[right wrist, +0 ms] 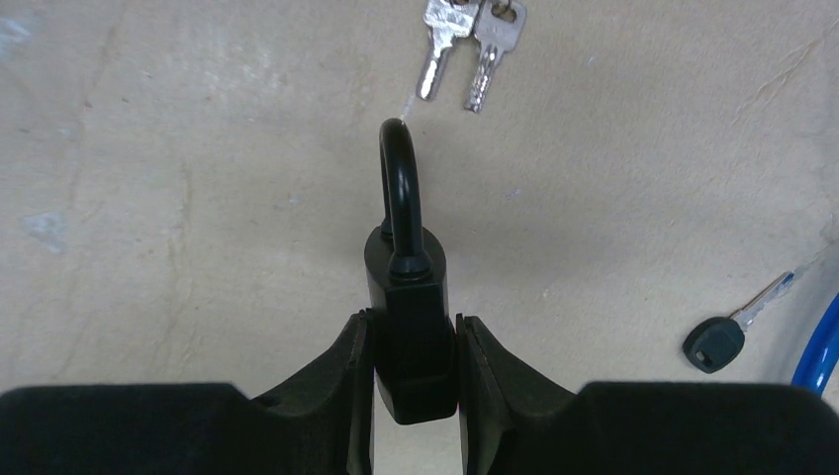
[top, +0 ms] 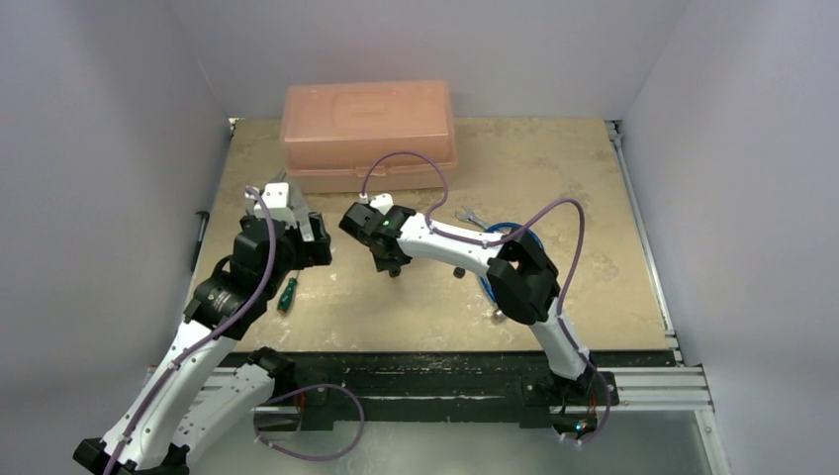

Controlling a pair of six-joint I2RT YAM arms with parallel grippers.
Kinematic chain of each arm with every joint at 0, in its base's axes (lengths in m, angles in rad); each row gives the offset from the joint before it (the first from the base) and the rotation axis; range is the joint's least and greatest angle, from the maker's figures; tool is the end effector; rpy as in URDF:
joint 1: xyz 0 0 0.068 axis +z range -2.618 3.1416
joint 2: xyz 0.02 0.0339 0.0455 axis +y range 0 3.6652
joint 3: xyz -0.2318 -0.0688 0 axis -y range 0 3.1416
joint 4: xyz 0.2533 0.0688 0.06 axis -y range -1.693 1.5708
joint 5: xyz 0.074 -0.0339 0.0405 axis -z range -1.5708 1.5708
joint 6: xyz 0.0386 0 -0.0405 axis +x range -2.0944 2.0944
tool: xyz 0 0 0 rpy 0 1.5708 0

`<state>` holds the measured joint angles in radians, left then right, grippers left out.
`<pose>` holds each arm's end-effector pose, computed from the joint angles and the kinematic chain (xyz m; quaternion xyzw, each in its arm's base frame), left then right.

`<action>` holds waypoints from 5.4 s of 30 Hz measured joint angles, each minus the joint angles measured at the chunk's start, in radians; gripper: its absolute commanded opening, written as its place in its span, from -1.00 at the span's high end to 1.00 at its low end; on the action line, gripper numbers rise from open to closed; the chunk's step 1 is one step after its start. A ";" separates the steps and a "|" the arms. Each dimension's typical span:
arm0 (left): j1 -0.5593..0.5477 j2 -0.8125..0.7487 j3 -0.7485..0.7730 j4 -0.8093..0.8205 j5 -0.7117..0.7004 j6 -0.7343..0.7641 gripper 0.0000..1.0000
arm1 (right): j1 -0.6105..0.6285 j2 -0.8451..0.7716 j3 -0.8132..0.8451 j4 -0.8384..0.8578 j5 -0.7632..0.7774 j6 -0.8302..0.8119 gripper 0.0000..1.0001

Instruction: Unlock with the key

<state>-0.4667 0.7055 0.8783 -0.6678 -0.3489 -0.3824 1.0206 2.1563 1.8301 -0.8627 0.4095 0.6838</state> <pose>0.1665 -0.0691 0.3141 -0.0532 0.8487 -0.0720 0.5212 0.2474 0.3739 0.1808 -0.1231 0.9542 0.0085 0.2726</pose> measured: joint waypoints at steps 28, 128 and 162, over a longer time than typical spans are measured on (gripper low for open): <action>0.000 -0.032 -0.008 0.007 -0.019 0.000 -0.88 | -0.014 0.037 -0.002 -0.020 0.026 0.061 -0.24; 0.000 -0.102 -0.026 0.019 -0.018 0.001 -0.91 | -0.354 -0.330 -0.652 0.194 -0.082 0.419 0.17; 0.000 -0.172 -0.026 0.077 0.198 -0.024 -0.82 | -0.351 -0.540 -0.754 0.336 -0.146 0.436 0.63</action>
<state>-0.4667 0.5335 0.8524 -0.5903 -0.1505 -0.4065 0.6693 1.6161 1.0763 -0.5270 0.2634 1.1202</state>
